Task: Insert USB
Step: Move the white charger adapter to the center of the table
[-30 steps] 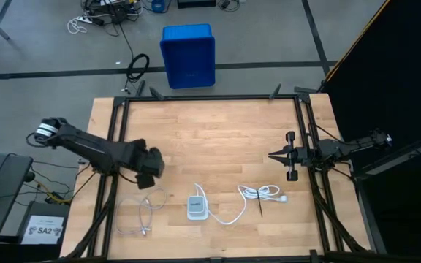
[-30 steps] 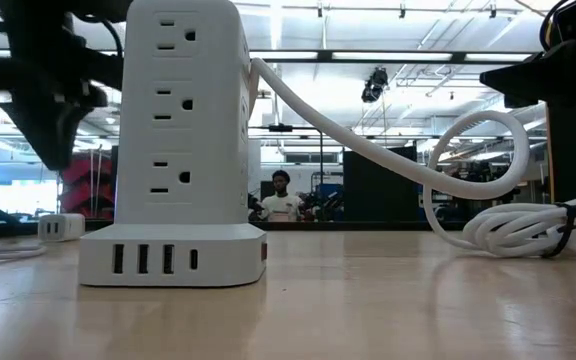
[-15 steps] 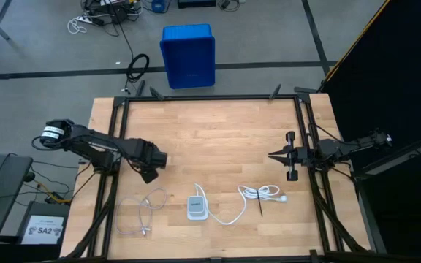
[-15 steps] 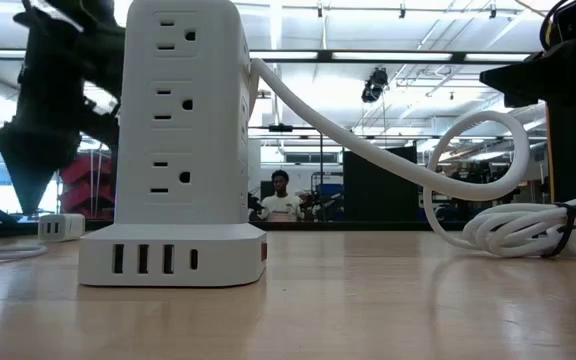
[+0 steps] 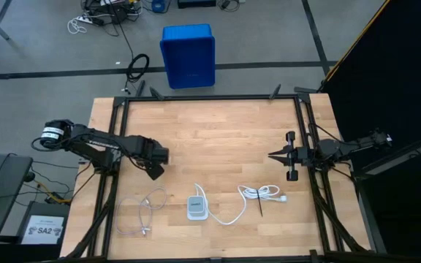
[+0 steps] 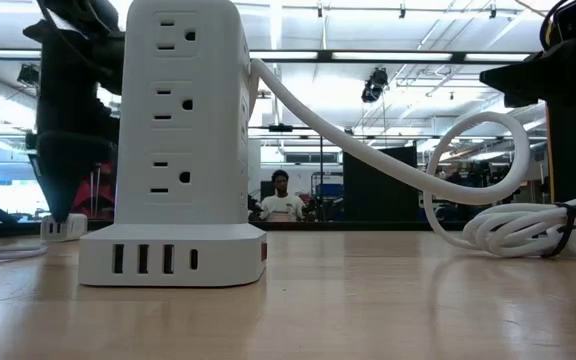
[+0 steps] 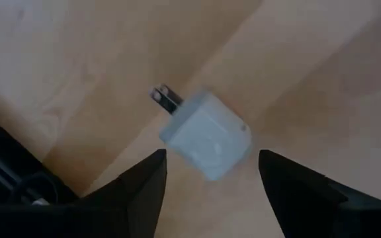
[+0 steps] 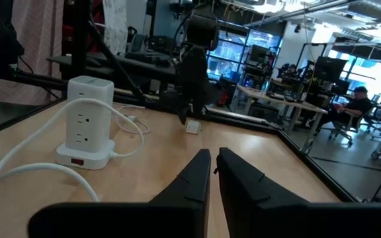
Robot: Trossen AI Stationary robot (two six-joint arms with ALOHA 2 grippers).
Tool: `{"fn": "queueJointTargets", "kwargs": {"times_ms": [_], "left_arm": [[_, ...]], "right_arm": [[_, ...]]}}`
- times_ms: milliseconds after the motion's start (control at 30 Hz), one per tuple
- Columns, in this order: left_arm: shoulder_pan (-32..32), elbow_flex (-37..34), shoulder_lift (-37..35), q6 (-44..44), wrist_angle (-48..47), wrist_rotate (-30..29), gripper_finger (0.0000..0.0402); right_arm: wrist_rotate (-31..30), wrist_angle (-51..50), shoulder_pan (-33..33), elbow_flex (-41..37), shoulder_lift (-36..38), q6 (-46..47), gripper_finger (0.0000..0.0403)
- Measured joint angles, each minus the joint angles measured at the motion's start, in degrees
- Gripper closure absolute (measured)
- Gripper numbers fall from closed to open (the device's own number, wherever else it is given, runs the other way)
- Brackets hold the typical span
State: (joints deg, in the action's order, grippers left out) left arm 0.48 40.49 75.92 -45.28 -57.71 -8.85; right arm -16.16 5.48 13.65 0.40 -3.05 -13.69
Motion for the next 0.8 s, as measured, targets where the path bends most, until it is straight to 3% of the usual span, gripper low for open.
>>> {"fn": "queueJointTargets", "kwargs": {"times_ms": [300,600,700,800], "left_arm": [[4.1,-0.8,0.2,-0.7,2.8,0.5,0.0176],[4.0,-5.4,0.2,-3.0,6.1,4.0,0.0180],[4.0,-5.8,0.2,-2.6,9.5,4.0,0.0204],[4.0,-5.8,0.4,-1.2,14.1,4.0,0.0255]], "right_arm": [[0.0,0.0,0.0,0.0,0.0,0.0,0.0398],[0.0,0.0,0.0,0.0,0.0,0.0,0.0396],[0.0,0.0,0.0,0.0,0.0,0.0,0.0398],[0.0,0.1,0.0,0.0,0.0,0.0,0.0397]]}}
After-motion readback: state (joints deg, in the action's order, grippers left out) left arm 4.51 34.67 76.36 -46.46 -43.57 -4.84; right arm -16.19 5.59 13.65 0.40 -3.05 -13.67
